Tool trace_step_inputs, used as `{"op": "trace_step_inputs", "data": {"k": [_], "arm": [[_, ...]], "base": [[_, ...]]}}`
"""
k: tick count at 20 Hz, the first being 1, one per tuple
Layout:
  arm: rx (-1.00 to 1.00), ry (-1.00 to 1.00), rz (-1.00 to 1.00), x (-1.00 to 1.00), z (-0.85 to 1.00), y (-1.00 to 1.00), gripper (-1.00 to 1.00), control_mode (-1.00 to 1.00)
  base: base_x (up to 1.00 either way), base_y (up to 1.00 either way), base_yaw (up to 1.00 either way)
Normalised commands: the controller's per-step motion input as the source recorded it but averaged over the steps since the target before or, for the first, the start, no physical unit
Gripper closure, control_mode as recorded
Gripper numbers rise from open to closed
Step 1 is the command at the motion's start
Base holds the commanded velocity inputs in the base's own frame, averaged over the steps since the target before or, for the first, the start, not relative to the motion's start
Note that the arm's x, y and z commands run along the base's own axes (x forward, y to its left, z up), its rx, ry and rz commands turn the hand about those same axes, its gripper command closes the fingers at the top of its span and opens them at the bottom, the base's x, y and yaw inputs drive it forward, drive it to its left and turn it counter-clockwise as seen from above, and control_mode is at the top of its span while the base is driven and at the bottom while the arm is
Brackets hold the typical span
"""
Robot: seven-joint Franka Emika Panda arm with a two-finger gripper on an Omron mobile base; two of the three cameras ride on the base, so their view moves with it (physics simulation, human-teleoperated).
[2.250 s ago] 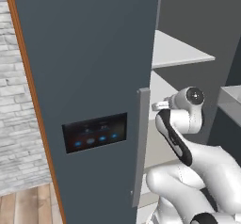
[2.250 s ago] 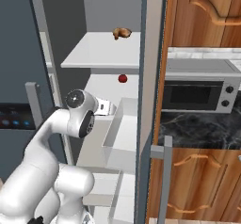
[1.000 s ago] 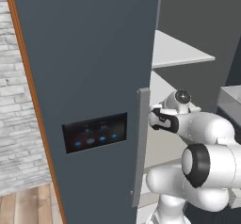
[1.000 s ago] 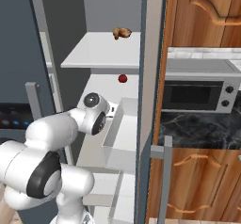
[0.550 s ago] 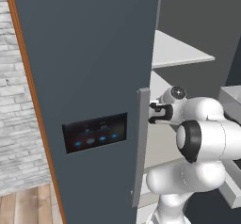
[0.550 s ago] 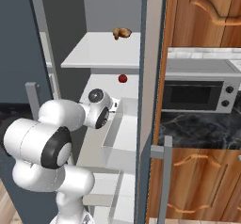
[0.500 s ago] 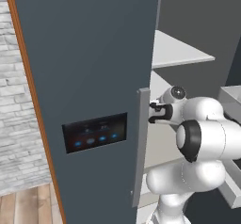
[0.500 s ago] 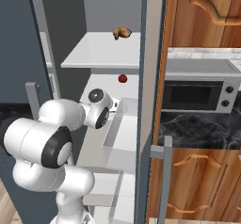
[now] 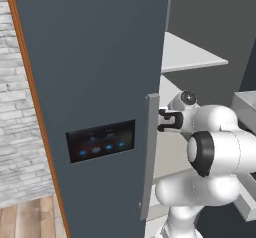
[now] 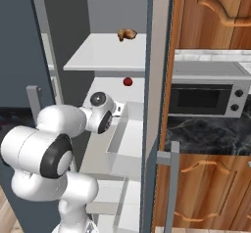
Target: Transport the steak and garlic to the fridge. Place the steak on the rack containing meat and place the garlic on the rack containing the vegetable, ensuring meats and vegetables are on different racks.
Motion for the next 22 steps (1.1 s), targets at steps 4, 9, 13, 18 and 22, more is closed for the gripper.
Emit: {"op": "trace_step_inputs", "data": {"k": [4, 9, 13, 18, 22], "arm": [[0.0, 0.01, -0.05, -0.56, 0.32, 0.25, -1.0, -1.0], [0.0, 0.11, -0.05, -0.75, 0.65, 0.13, -1.0, -1.0], [0.03, 0.05, -0.03, -0.96, 0.62, 0.03, -1.0, -1.0], [0.05, 0.03, -0.05, -0.84, 0.6, 0.0, -1.0, -1.0], [0.01, 0.02, -0.02, -0.86, 0.62, 0.11, -1.0, -1.0]], "base": [[0.0, 0.0, 0.0], [0.0, 0.0, 0.0], [0.0, 0.0, 0.0], [0.0, 0.0, 0.0], [0.0, 0.0, 0.0]]}}
